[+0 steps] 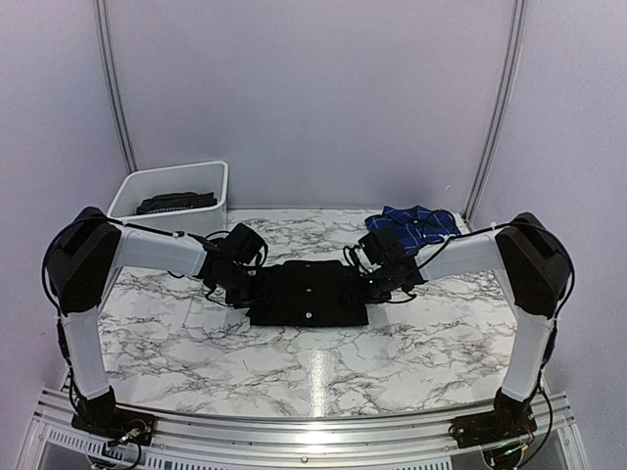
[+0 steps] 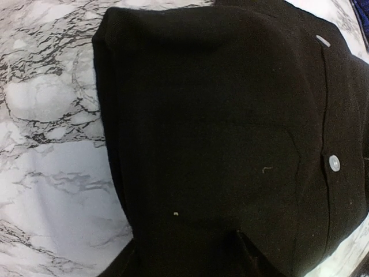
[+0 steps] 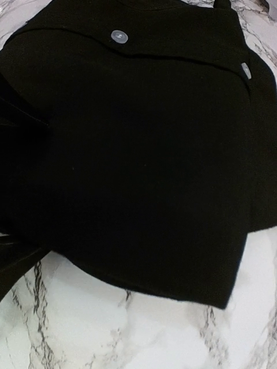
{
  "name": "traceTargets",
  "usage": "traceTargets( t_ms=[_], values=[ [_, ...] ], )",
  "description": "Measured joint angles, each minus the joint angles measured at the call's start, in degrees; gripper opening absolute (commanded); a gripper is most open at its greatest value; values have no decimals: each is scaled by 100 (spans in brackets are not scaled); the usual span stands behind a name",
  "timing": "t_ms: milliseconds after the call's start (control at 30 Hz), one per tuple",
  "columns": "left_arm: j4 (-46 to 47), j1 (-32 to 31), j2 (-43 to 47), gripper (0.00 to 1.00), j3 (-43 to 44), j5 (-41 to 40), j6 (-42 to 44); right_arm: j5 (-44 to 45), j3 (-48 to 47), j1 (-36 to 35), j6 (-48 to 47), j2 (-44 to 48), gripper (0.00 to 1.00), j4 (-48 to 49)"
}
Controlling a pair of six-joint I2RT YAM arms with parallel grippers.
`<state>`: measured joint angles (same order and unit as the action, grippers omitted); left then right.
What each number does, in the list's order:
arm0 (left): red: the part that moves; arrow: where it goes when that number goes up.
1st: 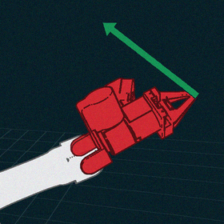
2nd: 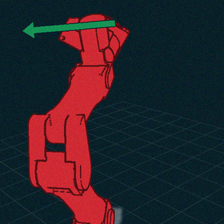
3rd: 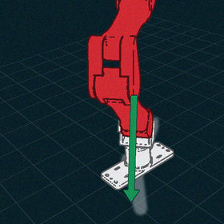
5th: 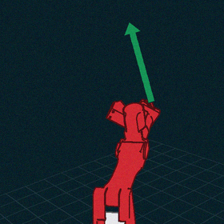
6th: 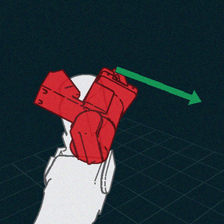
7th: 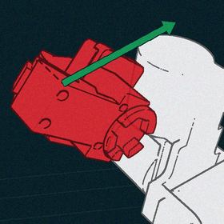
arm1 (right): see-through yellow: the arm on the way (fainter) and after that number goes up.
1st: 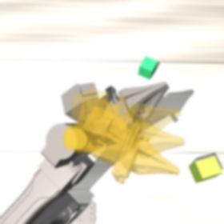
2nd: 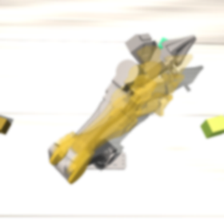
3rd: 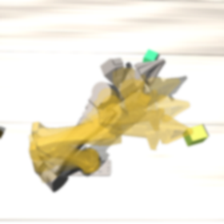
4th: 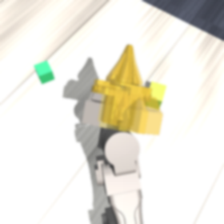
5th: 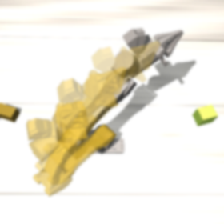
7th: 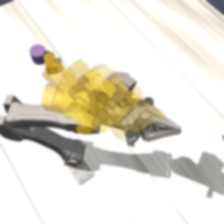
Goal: Fold and stack the long sleeve shirts
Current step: Pick up the square-folded shirt from the center of the board.
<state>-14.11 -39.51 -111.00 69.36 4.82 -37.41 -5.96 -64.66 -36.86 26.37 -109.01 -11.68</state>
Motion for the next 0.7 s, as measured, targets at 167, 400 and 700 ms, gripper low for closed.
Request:
traceTargets(
  t_ms=[167,400,700],
  values=[
    [-22,-90,-142,7,129,-280,-164,297,-334,-260,44,-304,6,4],
    [-68,-254,-162,0,361,-511,-236,741,-807,-295,9,-474,0,-470],
    [271,-492,-168,0,1108,-647,-249,1668,-1725,-155,-586,-487,0,-1248]
  ],
)
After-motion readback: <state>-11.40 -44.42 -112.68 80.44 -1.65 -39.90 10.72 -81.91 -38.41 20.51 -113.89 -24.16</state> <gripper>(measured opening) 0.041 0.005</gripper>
